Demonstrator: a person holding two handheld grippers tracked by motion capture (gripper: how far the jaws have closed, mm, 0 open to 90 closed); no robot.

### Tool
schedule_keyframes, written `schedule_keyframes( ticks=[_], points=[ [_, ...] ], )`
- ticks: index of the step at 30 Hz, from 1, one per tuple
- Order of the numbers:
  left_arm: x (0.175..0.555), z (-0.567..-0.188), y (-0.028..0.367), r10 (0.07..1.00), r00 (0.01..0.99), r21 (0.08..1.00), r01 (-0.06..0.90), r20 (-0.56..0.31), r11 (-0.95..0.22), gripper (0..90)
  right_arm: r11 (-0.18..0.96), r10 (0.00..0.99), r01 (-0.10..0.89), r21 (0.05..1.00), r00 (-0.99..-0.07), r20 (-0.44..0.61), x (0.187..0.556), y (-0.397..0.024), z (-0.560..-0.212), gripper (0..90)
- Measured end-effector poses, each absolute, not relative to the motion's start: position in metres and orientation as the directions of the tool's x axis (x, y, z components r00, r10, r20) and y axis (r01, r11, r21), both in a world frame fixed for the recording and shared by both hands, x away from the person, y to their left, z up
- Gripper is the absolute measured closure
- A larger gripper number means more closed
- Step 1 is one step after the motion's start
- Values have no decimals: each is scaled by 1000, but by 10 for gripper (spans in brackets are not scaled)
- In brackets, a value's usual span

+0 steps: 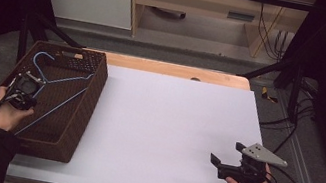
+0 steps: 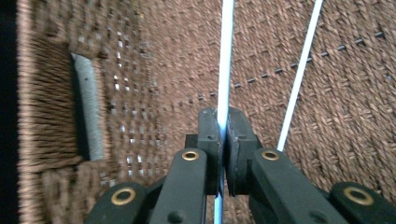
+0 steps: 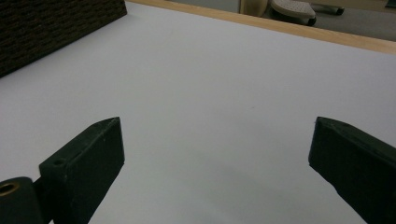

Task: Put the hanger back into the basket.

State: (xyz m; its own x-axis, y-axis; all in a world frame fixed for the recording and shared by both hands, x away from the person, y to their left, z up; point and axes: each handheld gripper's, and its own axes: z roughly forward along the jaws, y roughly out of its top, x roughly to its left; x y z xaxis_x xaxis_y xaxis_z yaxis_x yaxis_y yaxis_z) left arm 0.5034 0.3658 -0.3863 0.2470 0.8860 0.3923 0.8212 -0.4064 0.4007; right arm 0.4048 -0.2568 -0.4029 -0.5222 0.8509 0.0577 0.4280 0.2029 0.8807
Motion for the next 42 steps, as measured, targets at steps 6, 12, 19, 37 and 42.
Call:
schedule_keyframes(
  ticks=[6, 12, 19, 37, 42],
  points=[
    [495, -381, 368, 902, 249, 447, 802, 354, -397, 765, 204, 850, 428, 881, -524, 58, 405, -257, -403, 41],
    [473, -360, 366, 921, 259, 578, 720, 291, -385, 601, 202, 848, 424, 883, -527, 59, 405, -257, -403, 41],
    [449, -345, 353, 931, 296, 713, 605, 212, -355, 424, 192, 849, 420, 887, -525, 65, 404, -258, -402, 38],
    [391, -342, 272, 813, 580, 922, 282, 58, -267, 198, 173, 842, 393, 903, -534, 71, 402, -259, -399, 32],
    [387, -357, 256, 787, 615, 920, 278, 50, -276, 174, 171, 842, 384, 907, -535, 67, 401, -260, -399, 31]
  ],
)
